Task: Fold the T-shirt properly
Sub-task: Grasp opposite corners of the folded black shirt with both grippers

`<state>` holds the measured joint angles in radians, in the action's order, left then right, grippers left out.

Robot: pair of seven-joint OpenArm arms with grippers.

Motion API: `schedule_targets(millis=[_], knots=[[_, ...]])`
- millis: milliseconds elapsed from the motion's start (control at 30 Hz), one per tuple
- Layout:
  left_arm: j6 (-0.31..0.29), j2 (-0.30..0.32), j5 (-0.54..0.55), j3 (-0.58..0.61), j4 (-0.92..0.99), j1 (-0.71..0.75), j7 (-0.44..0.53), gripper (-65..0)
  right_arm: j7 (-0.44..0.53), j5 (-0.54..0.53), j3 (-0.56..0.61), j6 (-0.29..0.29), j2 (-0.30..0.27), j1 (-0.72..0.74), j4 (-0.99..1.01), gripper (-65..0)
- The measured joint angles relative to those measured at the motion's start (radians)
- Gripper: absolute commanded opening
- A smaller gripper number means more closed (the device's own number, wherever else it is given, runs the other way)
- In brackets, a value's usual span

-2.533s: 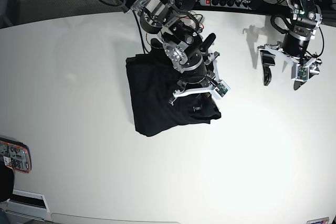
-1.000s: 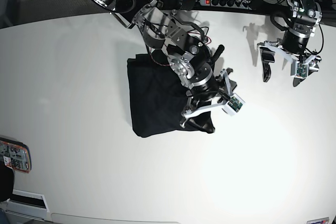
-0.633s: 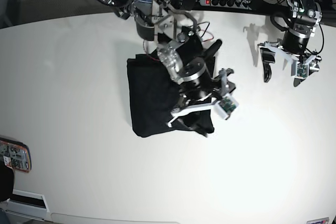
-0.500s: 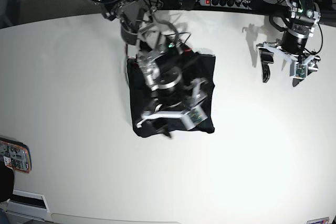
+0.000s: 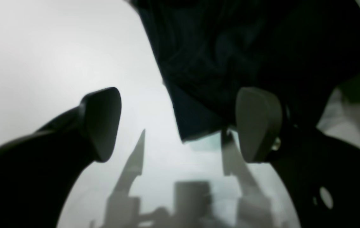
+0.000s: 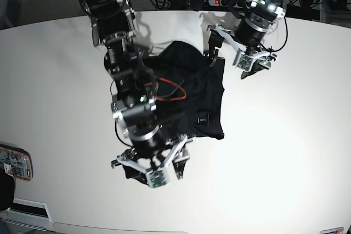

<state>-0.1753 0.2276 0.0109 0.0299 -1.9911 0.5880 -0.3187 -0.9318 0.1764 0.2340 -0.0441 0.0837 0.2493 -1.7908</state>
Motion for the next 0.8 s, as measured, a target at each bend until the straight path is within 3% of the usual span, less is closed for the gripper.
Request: schedule_targets(millis=[100,233,667,800], knots=[[0.057,0.000,-0.077,0.092,0.000,-0.001,-0.001,-10.8,-0.018,-0.020,-0.006,0.000,-0.004,0.048,0.121,-26.1],[0.100,0.000,-0.099,0.162,0.002,-0.003,0.001,-10.8,-0.006,-0.031,0.000,0.006,0.000,0.109,0.282,-26.1],[0.097,-0.003,-0.093,0.201,0.220,-0.132,0.005,-10.8,0.186,-0.034,0.001,0.006,-0.002,0.230,0.832,-26.1],[0.096,-0.031,-0.089,0.196,0.276,-0.173,0.013,-10.8,0.277,-0.034,0.002,0.004,-0.021,0.293,0.931,-26.1]])
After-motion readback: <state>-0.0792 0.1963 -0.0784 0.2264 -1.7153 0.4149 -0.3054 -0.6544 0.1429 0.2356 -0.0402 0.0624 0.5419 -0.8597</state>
